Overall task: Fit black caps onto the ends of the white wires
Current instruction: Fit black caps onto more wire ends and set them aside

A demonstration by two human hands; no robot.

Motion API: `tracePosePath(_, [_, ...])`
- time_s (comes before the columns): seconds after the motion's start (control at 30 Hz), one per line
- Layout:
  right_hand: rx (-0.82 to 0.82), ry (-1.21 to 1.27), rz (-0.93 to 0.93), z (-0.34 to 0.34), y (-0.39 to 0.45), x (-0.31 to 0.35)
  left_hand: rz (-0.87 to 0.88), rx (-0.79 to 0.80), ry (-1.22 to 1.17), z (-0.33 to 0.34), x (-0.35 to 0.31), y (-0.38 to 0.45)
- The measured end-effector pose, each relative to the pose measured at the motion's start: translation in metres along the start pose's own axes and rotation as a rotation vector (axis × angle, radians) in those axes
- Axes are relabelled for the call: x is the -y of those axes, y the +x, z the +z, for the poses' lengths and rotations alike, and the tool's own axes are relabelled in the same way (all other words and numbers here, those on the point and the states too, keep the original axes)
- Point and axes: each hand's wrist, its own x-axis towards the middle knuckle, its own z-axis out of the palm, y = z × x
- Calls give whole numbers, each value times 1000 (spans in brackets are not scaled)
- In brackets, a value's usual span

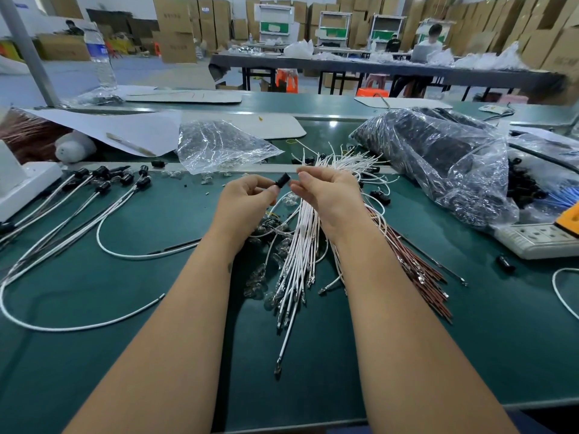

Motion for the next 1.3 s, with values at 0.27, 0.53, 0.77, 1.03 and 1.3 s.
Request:
tracePosePath(0.27, [-53, -138, -48, -1, 1, -4, 15, 30, 38, -1, -2, -3])
tracePosePath(0.53, [-48, -67, 3, 0, 3, -2, 72, 32, 64, -2, -4, -4])
tracePosePath(0.77, [3, -164, -67, 1, 0, -3, 132, 8, 122, -3, -3, -2])
tracePosePath(1.03, [-4, -185, -59, 3, -1, -6, 210, -60, 146, -6, 1, -1])
tracePosePath(1.3, [9, -206, -93, 7, -2, -11, 218, -64, 143, -7, 5, 0])
